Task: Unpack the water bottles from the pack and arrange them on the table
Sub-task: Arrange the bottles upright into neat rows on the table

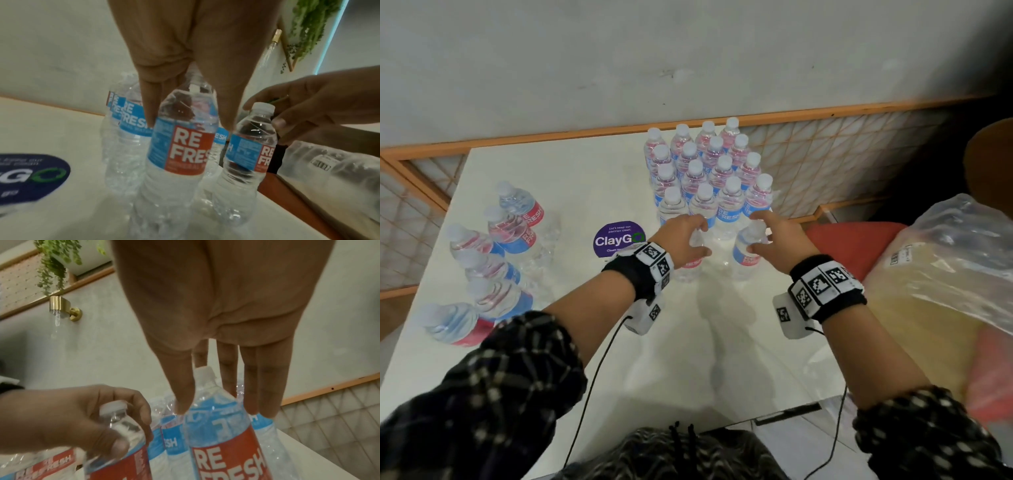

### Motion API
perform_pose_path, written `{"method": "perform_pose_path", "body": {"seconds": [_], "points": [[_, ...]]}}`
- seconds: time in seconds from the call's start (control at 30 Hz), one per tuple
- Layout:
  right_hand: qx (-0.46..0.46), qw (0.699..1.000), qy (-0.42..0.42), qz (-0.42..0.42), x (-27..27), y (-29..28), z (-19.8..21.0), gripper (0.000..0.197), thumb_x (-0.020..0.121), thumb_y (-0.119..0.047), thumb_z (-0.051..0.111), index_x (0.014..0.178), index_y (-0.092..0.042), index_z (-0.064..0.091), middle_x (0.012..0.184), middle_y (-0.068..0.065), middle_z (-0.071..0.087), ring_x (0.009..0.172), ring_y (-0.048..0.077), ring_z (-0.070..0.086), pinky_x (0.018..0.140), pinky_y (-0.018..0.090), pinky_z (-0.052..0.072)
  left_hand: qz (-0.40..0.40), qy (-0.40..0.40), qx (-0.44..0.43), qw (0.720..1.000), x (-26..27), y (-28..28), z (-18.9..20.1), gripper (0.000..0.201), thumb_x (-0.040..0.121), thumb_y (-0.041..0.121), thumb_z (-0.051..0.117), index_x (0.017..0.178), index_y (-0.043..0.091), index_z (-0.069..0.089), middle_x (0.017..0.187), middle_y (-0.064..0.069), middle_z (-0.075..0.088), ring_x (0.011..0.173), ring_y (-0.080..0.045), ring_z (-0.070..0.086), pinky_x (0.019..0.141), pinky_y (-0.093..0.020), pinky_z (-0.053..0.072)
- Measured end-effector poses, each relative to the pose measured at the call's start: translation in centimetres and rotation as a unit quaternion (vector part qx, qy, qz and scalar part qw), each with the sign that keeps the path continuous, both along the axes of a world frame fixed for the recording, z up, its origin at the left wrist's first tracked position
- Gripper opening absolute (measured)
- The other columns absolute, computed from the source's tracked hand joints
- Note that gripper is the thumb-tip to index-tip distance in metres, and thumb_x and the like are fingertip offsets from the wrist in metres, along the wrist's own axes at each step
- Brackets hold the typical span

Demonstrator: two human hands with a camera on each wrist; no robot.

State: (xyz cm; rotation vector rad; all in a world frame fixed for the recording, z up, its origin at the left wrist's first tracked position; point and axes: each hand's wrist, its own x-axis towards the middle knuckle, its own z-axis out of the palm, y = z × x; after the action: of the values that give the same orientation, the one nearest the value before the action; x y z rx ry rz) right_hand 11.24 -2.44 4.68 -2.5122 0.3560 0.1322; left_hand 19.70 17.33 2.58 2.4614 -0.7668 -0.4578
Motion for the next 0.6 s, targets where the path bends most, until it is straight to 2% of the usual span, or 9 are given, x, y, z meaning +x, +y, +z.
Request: {"method": "perform_pose_path", "body": {"seconds": [0.1, 0.17, 0.27, 0.3, 0.37, 0.43, 0.5, 0.53, 0.6], "points": [[-0.008, 1.0, -0.023, 0.004, -0.2, -0.3, 0.0, 0.044, 0.086, -0.021, 0.064, 0.127, -0.025, 0.051, 0.122, 0.007, 0.06, 0.102, 0.025, 0.058, 0.088, 0.035, 0.049, -0.036, -0.004, 0.056, 0.998, 0.5, -0.1, 0.1, 0.058, 0.074, 0.027, 0.074, 0.124, 0.017, 0.046, 0.113, -0.008, 0.054, 0.1, -0.024, 0.052, 0.083, -0.029, 0.04], [-0.008, 1.0, -0.029, 0.01, -0.1, -0.4, -0.1, 0.039, 0.087, -0.011, 0.058, 0.124, -0.025, 0.055, 0.12, 0.008, 0.061, 0.102, 0.024, 0.059, 0.084, 0.029, 0.047, -0.043, -0.005, 0.066, 0.997, 0.6, 0.1, 0.4, 0.058, 0.073, 0.023, 0.073, 0.124, 0.017, 0.045, 0.107, -0.005, 0.051, 0.092, -0.021, 0.048, 0.078, -0.027, 0.037], [-0.024, 0.999, -0.03, 0.034, 0.1, -0.3, 0.4, 0.046, 0.085, 0.0, 0.051, 0.125, -0.021, 0.056, 0.133, 0.006, 0.054, 0.12, 0.023, 0.051, 0.092, 0.023, 0.039, -0.034, -0.004, 0.054, 0.998, 0.4, 0.3, 0.2, 0.054, 0.074, 0.021, 0.073, 0.12, 0.016, 0.045, 0.106, -0.005, 0.051, 0.09, -0.02, 0.046, 0.075, -0.027, 0.036], [-0.037, 0.998, -0.026, 0.037, 0.2, -0.2, 0.6, 0.045, 0.085, -0.006, 0.056, 0.128, -0.02, 0.054, 0.136, 0.006, 0.05, 0.124, 0.024, 0.048, 0.097, 0.025, 0.037, -0.031, -0.002, 0.051, 0.998, 0.3, 0.3, 0.0, 0.053, 0.074, 0.02, 0.073, 0.119, 0.016, 0.045, 0.107, -0.007, 0.053, 0.092, -0.022, 0.048, 0.076, -0.028, 0.037], [-0.071, 0.997, 0.002, 0.015, 0.4, 0.2, 0.8, 0.055, 0.083, -0.032, 0.067, 0.133, -0.019, 0.048, 0.135, 0.009, 0.046, 0.123, 0.027, 0.047, 0.1, 0.034, 0.039, -0.025, -0.003, 0.047, 0.999, 0.1, 0.3, -0.2, 0.051, 0.074, 0.02, 0.073, 0.117, 0.016, 0.046, 0.109, -0.01, 0.054, 0.096, -0.026, 0.05, 0.077, -0.03, 0.039], [-0.099, 0.995, 0.03, -0.006, 0.8, 0.3, 0.8, 0.057, 0.08, -0.044, 0.068, 0.126, -0.013, 0.053, 0.124, 0.011, 0.053, 0.111, 0.029, 0.053, 0.091, 0.037, 0.047, -0.019, -0.005, 0.044, 0.999, 0.1, 0.3, -0.2, 0.05, 0.074, 0.02, 0.072, 0.116, 0.015, 0.046, 0.109, -0.01, 0.054, 0.097, -0.026, 0.051, 0.077, -0.03, 0.039], [-0.108, 0.994, 0.03, 0.009, 1.1, 0.0, 1.1, 0.042, 0.083, -0.035, 0.067, 0.116, -0.01, 0.059, 0.114, 0.013, 0.061, 0.102, 0.028, 0.057, 0.083, 0.034, 0.047, -0.017, -0.009, 0.041, 0.999, 0.0, 0.3, -0.3, 0.05, 0.074, 0.02, 0.072, 0.116, 0.015, 0.046, 0.11, -0.01, 0.054, 0.097, -0.026, 0.051, 0.076, -0.028, 0.038], [-0.108, 0.993, 0.031, 0.023, 1.2, -0.3, 1.2, 0.038, 0.083, -0.027, 0.067, 0.117, -0.012, 0.06, 0.115, 0.013, 0.061, 0.103, 0.027, 0.056, 0.082, 0.031, 0.044, -0.016, -0.011, 0.041, 0.999, 0.0, 0.4, -0.3, 0.05, 0.074, 0.021, 0.072, 0.116, 0.016, 0.046, 0.11, -0.009, 0.053, 0.097, -0.026, 0.051, 0.076, -0.028, 0.037], [-0.105, 0.993, 0.027, 0.043, 1.1, -1.0, 1.3, 0.043, 0.084, -0.012, 0.063, 0.126, -0.018, 0.056, 0.126, 0.011, 0.057, 0.112, 0.027, 0.054, 0.087, 0.029, 0.04, -0.012, -0.01, 0.039, 0.999, 0.0, 0.5, -0.5, 0.049, 0.074, 0.023, 0.072, 0.115, 0.017, 0.045, 0.11, -0.009, 0.053, 0.097, -0.026, 0.051, 0.076, -0.028, 0.037]]}}
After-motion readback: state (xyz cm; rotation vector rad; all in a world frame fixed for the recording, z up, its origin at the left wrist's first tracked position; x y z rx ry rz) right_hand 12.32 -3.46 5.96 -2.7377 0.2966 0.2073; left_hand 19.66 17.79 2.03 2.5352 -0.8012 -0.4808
